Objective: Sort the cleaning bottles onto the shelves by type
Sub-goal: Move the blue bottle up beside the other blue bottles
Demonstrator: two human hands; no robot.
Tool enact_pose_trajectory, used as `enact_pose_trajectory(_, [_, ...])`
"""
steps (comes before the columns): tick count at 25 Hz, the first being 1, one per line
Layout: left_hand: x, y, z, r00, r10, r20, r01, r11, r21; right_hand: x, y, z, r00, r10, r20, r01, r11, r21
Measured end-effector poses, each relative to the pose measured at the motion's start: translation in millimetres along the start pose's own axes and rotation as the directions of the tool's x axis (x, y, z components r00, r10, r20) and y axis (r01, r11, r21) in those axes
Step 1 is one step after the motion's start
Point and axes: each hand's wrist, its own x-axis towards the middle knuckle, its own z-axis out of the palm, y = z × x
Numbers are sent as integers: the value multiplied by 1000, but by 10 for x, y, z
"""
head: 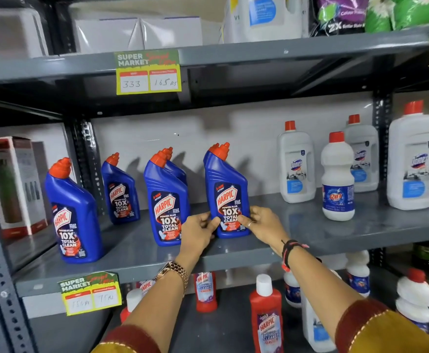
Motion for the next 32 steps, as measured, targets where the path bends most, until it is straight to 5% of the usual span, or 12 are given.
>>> enact_pose_trajectory(32, [-140, 91, -20, 998, 37, -43, -30, 988, 150, 66, 82, -12, 999, 49, 21, -49, 998, 25])
